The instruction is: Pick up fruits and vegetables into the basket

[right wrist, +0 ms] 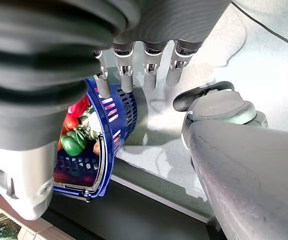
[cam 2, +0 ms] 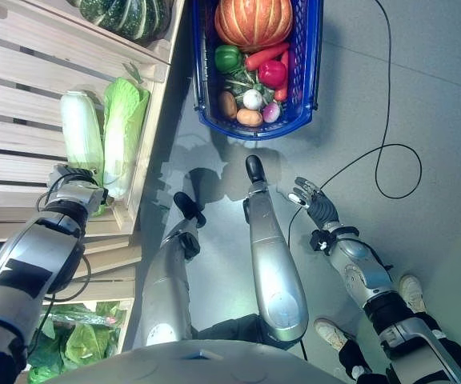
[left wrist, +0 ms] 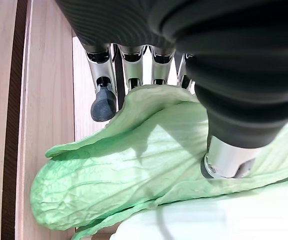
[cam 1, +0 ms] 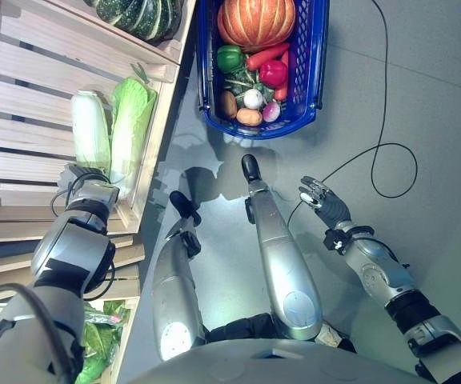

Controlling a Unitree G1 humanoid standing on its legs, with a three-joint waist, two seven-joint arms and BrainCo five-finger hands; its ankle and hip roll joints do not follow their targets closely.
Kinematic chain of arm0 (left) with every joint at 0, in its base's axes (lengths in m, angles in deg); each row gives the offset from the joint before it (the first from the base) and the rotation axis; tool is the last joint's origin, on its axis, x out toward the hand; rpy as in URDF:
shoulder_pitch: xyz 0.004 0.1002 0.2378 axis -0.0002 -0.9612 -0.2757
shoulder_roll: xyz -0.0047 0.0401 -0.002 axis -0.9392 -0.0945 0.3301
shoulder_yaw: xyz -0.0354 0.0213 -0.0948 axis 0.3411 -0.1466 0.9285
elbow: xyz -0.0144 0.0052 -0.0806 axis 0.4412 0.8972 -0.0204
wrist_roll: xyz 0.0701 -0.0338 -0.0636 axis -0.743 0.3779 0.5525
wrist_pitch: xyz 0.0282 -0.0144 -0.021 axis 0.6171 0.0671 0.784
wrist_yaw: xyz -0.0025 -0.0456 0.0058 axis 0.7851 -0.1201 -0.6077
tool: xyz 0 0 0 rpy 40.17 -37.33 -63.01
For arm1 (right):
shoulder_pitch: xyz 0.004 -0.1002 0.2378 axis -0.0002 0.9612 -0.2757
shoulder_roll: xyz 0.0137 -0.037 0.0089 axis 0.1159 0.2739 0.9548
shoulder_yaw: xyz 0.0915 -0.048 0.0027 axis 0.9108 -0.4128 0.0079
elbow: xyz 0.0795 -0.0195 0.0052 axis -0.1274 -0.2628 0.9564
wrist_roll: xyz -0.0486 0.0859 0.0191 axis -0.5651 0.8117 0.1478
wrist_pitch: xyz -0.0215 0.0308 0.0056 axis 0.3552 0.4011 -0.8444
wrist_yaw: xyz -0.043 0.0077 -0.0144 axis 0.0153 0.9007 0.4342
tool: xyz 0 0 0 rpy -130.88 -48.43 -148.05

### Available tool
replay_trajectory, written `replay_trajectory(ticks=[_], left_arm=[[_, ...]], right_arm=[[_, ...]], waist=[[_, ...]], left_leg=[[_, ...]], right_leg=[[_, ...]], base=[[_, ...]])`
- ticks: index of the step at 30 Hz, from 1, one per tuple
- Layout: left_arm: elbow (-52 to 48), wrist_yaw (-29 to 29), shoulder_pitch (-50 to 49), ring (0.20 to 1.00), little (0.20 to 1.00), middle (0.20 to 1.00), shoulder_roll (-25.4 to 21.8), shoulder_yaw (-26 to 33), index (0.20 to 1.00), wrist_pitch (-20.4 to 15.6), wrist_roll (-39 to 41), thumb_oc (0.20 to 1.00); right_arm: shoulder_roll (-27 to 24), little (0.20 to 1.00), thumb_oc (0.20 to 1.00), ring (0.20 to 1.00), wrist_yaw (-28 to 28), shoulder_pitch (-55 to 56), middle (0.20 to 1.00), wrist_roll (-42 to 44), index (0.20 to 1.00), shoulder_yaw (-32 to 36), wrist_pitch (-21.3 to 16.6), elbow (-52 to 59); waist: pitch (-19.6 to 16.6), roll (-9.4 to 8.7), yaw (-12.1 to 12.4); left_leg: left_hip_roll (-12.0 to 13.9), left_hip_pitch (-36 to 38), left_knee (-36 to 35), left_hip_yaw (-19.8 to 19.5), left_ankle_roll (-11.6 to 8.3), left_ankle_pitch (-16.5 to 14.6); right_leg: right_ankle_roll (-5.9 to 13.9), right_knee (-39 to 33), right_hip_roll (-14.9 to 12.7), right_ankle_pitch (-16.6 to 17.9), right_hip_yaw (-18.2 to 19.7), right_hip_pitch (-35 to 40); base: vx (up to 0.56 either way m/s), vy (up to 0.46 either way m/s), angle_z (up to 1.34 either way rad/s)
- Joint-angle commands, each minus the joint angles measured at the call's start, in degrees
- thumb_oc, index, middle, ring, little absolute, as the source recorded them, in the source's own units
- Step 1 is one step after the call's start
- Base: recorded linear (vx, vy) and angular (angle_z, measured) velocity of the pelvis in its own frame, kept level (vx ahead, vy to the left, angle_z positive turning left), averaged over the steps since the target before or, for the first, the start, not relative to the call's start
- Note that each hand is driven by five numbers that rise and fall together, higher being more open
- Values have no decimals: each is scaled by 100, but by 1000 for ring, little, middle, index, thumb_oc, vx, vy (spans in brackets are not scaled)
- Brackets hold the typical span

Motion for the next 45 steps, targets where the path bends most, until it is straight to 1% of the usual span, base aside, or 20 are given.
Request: replay_trajectory(ticks=[1,2,3,4,7,9,12,15,17,18,21,24,29,31,37,38,39,40,43,45], left_arm=[[-20,366,-482,200,200,200,63,371,200,-553,352,200],[-58,389,-507,200,200,200,60,390,200,-607,340,200],[-191,451,-591,200,200,200,47,429,200,-816,336,200],[-240,468,-618,200,200,200,41,437,200,-839,335,200],[-800,641,-973,200,200,200,15,550,200,-1165,339,200],[-938,669,-1081,200,200,200,17,582,200,-1250,359,200],[-1667,740,-1663,200,200,200,19,768,200,-1538,369,200],[-2077,759,-1997,200,200,200,-23,884,200,-1666,304,200],[-2266,775,-2123,200,200,200,-53,952,200,-1685,311,200],[-2445,814,-2238,200,200,200,-81,1040,200,-1725,293,200],[-2706,877,-2404,200,200,200,-117,1124,200,-1725,281,200],[-2962,1001,-2643,200,200,200,-147,1203,200,-1862,289,200],[-3572,1123,-3031,200,200,200,-160,1280,200,-2032,135,200],[-3836,1102,-3194,200,200,200,-189,1281,200,-2134,-41,200],[-4767,917,-3606,200,200,200,-434,1247,200,-2196,-614,200],[-5104,836,-3752,200,200,200,-511,1242,200,-2230,-936,200],[-5431,818,-3862,200,200,200,-574,1270,200,-2143,-1136,200],[-5775,813,-4020,200,200,200,-645,1292,200,-2167,-1412,200],[-6396,918,-4169,200,200,200,-809,1395,200,-2127,-1994,200],[-6617,1008,-4205,200,200,200,-898,1415,200,-2103,-2215,200]], right_arm=[[68,1000,1000,1000,-57,307,1000,23,1000,-154,-287,360],[67,1000,1000,1000,-51,327,1000,16,1000,-149,-291,382],[61,1000,1000,1000,-55,380,1000,-19,1000,-120,-304,465],[64,1000,1000,1000,-53,395,1000,-31,1000,-108,-299,482],[89,1000,1000,1000,-7,563,1000,-179,1000,24,-226,732],[87,1000,1000,1000,-18,613,1000,-208,1000,67,-218,775],[98,1000,1000,1000,0,848,1000,-394,1000,229,-227,945],[119,1000,1000,1000,-13,961,1000,-455,1000,314,-269,994],[136,1000,1000,1000,-36,1012,1000,-501,1000,356,-273,1011],[152,1000,1000,1000,-69,1044,1000,-549,1000,394,-289,1022],[168,1000,1000,1000,-85,1097,1000,-596,1000,431,-296,1040],[158,1000,1000,1000,-132,1162,1000,-605,1000,505,-299,1097],[149,1000,1000,1000,-272,1245,1000,-776,1000,662,-416,1325],[133,1000,1000,1000,-123,1237,1000,-911,1000,719,-477,1485],[37,1000,1000,1000,134,1047,1000,-1241,1000,875,-579,1957],[17,1000,1000,1000,262,928,1000,-1377,1000,911,-592,2142],[-2,1000,1000,1000,316,849,1000,-1419,1000,958,-553,2283],[-14,1000,1000,1000,469,730,1000,-1519,1000,1000,-508,2468],[-57,1000,1000,1000,626,441,1000,-1476,1000,1055,-342,2708],[-62,1000,1000,1000,677,322,1000,-1339,1000,1059,-264,2793]], waist=[[-125,-163,4],[-125,-157,10],[-125,-138,25],[-125,-131,30],[-125,-52,102],[-125,-28,119],[-125,111,227],[-125,177,312],[-125,203,347],[-125,237,401],[-125,266,458],[-125,294,526],[-126,323,659],[-143,318,722],[-217,285,896],[-251,270,964],[-280,260,1018],[-322,243,1103],[-412,208,1272],[-450,190,1343]], left_leg=[[-82,-199,428,-162,80,-395],[-84,-165,407,-162,79,-390],[-87,-88,362,-163,75,-372],[-89,-56,342,-164,74,-366],[-125,282,119,-182,71,-308],[-141,353,69,-193,72,-295],[-209,706,-161,-239,70,-225],[-247,902,-295,-281,81,-191],[-260,972,-344,-303,86,-174],[-253,962,-428,-282,134,-5],[-278,1085,-492,-316,144,-1],[-303,1219,-556,-360,160,4],[-344,1423,-646,-437,194,0],[-356,1486,-667,-471,207,-7],[-376,1605,-687,-583,234,-47],[-378,1659,-692,-618,240,-70],[-383,1686,-690,-645,246,-88],[-383,1731,-697,-691,247,-106],[-392,1833,-737,-770,260,-142],[-396,1883,-763,-796,265,-153]], right_leg=[[60,271,138,-541,-120,61],[63,263,130,-544,-125,88],[71,253,111,-549,-135,147],[74,246,103,-550,-140,173],[107,132,28,-560,-201,465],[110,103,11,-566,-214,530],[143,-24,-90,-589,-283,862],[153,-104,-137,-611,-342,1070],[158,-141,-145,-616,-357,1160],[120,-250,-133,-444,-404,1182],[127,-297,-153,-465,-445,1336],[134,-352,-165,-488,-482,1511],[164,-452,-196,-497,-539,1794],[179,-491,-208,-488,-556,1889],[194,-558,-239,-493,-617,2088],[198,-590,-253,-500,-639,2177],[200,-613,-264,-506,-655,2235],[200,-651,-274,-509,-688,2328],[215,-758,-296,-502,-751,2527],[231,-829,-313,-485,-774,2625]], base=[[0,0,0],[-5,32,1],[0,0,0],[-2,42,3],[3,45,3],[3,39,5],[16,80,6],[9,41,16],[-35,18,11],[-72,16,8],[-15,7,5],[24,9,10],[12,-1,4],[9,-9,2],[19,-36,6],[39,-51,8],[56,-84,6],[44,-72,11],[33,-84,16],[20,-67,8]])
